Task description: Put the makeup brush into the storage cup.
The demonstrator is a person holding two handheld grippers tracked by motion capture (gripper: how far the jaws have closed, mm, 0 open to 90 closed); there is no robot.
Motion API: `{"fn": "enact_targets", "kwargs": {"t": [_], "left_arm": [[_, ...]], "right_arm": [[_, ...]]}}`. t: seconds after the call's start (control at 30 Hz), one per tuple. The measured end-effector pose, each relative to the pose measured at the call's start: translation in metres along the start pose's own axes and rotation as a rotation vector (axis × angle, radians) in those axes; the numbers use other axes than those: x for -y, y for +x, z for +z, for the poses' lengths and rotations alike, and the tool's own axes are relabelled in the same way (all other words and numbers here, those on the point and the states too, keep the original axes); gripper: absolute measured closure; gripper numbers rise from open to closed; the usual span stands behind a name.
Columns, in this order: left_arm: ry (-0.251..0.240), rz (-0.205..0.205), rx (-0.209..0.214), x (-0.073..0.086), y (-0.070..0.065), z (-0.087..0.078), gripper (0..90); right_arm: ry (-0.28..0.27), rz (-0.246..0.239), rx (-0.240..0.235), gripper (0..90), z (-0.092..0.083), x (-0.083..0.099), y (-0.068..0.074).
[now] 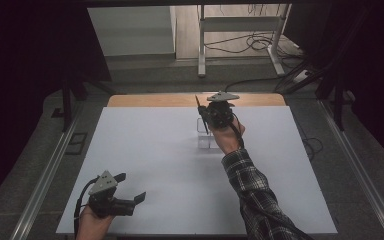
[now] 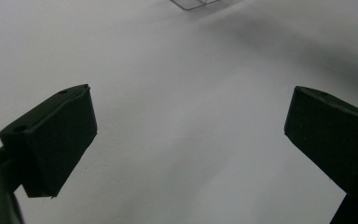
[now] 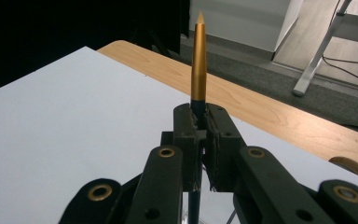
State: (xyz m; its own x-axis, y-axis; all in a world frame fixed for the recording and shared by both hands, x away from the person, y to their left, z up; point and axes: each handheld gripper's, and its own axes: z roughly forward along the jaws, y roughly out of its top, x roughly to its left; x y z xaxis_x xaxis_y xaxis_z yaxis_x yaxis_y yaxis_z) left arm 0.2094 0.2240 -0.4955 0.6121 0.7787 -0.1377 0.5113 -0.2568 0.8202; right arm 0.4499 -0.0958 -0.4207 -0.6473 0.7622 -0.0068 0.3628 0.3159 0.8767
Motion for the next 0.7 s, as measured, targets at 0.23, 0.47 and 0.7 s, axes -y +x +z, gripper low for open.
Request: {"fn": "enact_targets", "kwargs": {"t": [0.23,0.47,0.7], "left_arm": [[0.001,0.0,0.0,0.0,0.0,0.0,2.6],[0.001,0.003,0.0,0.0,0.0,0.0,2.6],[-0.001,0.0,0.001,0.0,0.0,0.0,2.6]], "right_arm": [[0.012,-0.007,0.003,83.4,0.004,0.007,0.002],[0.022,-0.006,0.007,83.3,0.007,0.012,0.002],[0.022,0.007,0.008,83.3,0.008,0.015,0.001]]}}
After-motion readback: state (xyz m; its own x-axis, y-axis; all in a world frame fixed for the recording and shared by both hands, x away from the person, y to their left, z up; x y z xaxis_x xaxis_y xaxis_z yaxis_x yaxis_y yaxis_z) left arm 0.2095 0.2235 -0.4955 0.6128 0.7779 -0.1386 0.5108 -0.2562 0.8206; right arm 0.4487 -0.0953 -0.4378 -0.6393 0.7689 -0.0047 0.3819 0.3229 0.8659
